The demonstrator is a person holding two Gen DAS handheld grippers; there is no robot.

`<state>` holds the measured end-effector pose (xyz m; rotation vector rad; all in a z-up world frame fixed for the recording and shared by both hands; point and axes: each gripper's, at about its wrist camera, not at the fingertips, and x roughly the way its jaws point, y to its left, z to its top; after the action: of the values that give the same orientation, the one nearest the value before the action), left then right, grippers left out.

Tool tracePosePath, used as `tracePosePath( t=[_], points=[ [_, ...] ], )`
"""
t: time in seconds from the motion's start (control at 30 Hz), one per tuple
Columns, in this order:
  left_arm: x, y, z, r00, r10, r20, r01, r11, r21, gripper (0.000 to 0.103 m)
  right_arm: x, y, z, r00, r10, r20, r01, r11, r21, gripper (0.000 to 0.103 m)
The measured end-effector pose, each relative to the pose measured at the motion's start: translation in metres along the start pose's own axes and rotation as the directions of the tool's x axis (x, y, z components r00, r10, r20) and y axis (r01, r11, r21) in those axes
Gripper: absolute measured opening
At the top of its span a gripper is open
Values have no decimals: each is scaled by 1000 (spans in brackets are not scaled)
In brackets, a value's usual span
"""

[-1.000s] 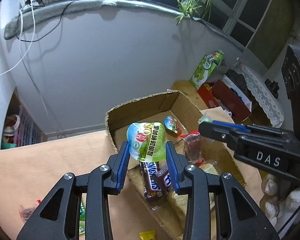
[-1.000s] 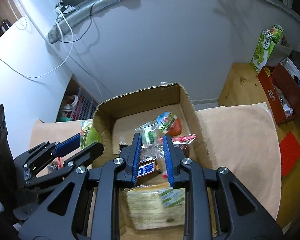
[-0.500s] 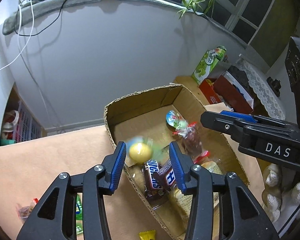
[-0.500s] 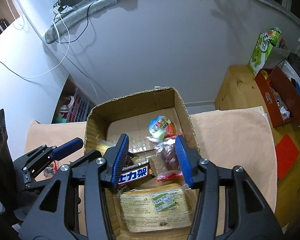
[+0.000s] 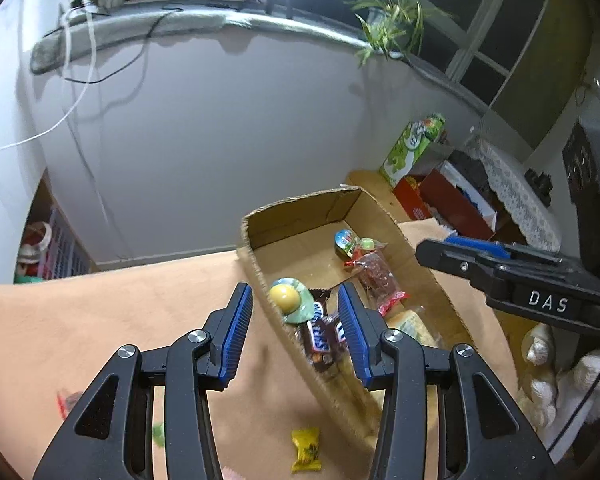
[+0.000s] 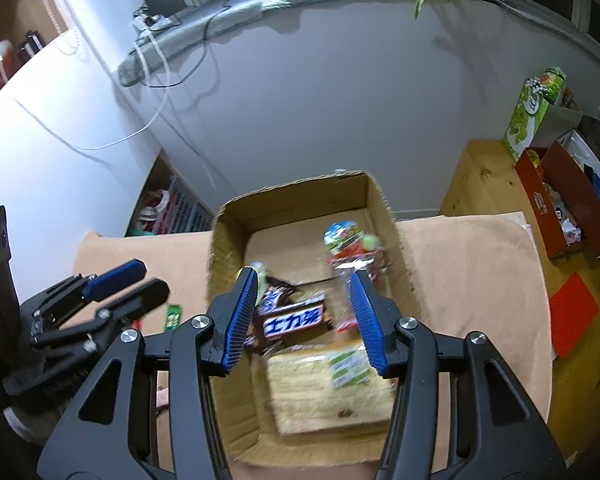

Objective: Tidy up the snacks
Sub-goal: 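Move the left gripper to the pink candy while the right approaches the yellow candy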

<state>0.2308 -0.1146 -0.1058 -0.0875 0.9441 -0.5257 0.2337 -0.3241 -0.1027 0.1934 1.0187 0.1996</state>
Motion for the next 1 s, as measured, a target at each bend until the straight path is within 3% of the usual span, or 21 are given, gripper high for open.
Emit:
tracePosePath(
  t=[0.3,0.5,0.63,0.8,1.0],
  points=[
    [-57,48,-35,999,42,31,-39,995,-94,43,-14,46,-44,994,98,-43,-101,991,-85,50],
    [-78,81,-70,996,94,2,-92,983,-162,43,-8,79,-75,985,137,-108,-153,976,-153,50],
    [-81,84,-91,995,98,-24,-101,980,-170,43,-2,89,-97,976,156,-151,-179,972,-151,50],
    [-73,65,-109,994,73,-76,-79,993,-83,43,12,92,-130,962,164,-218,-193,974,-116,50],
    [-51,45,-127,990,34,-138,-27,998,52,43,34,84,-158,963,106,-250,-115,993,-24,50]
  ],
)
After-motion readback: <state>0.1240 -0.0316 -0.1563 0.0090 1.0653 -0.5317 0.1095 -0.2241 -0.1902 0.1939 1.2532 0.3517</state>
